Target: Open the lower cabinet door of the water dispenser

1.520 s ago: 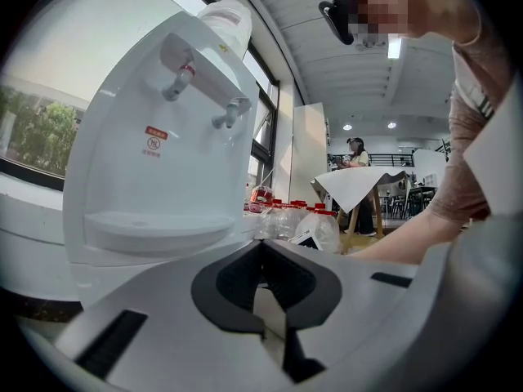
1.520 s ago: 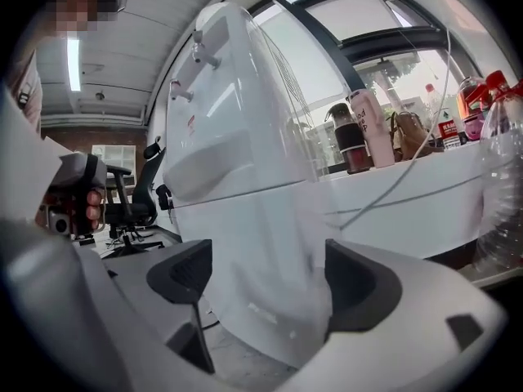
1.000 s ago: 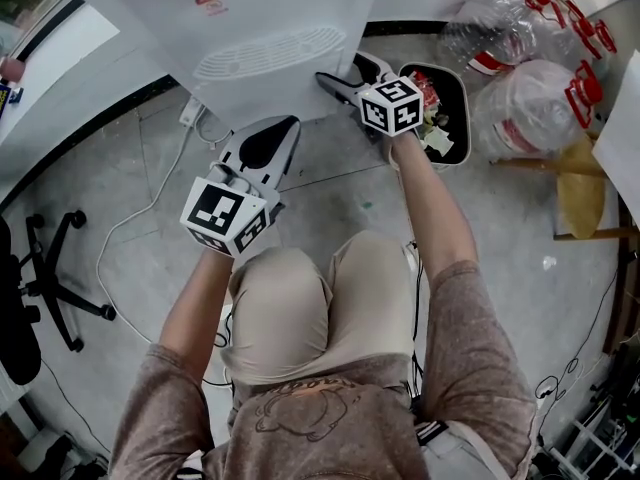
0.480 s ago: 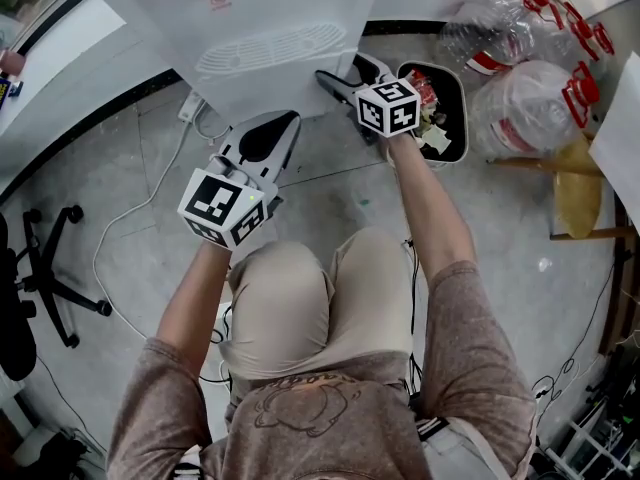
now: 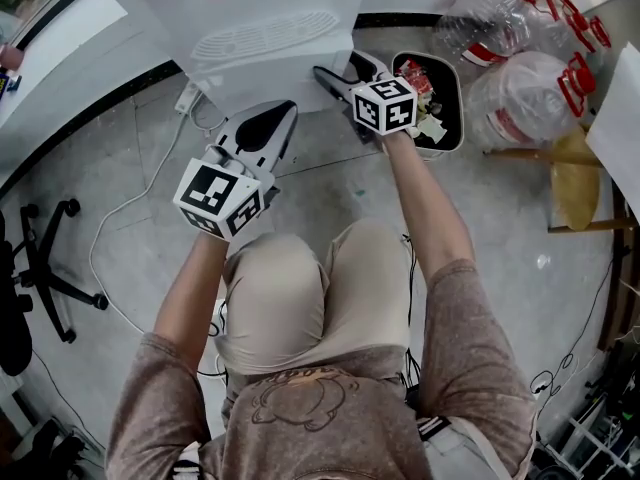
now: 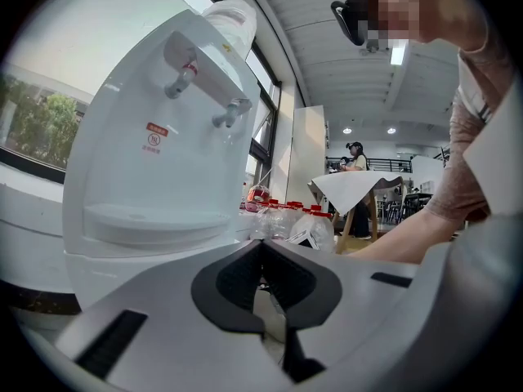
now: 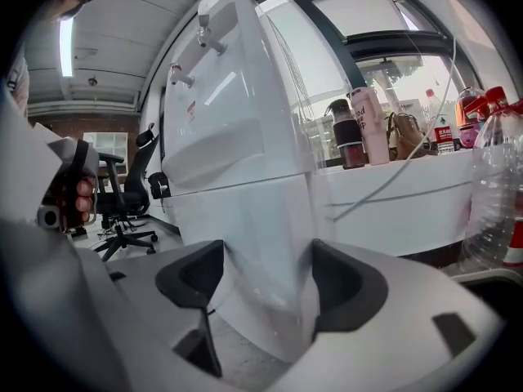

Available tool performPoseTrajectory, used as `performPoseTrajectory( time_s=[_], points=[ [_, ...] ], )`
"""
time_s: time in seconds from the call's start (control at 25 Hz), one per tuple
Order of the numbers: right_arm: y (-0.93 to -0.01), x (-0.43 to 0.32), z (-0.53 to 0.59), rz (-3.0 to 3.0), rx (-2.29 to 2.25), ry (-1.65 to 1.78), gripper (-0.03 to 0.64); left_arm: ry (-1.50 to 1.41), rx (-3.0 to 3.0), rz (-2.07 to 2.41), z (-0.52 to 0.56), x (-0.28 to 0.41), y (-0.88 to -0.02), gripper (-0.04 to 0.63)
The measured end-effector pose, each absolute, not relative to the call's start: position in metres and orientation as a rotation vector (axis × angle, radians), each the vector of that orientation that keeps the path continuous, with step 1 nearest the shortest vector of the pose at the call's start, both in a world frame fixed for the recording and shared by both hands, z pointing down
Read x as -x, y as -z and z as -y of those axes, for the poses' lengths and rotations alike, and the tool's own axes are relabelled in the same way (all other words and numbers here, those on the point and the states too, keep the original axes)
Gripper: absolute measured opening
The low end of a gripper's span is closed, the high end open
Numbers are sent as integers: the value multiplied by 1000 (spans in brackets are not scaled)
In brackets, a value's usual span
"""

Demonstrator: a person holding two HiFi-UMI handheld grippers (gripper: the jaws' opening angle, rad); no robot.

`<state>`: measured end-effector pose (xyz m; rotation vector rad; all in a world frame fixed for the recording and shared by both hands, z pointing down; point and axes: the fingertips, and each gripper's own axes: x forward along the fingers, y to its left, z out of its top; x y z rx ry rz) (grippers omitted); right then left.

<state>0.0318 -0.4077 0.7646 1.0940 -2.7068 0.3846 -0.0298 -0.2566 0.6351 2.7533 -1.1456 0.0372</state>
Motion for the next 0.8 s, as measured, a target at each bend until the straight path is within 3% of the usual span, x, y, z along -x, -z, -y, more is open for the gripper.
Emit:
performPoseTrajectory(
  time_s=[0.8],
  points=[
    [-768,-48,339,2711,-1017,-333,229,-35,-2750,1190,225,21,-635,17]
  ],
)
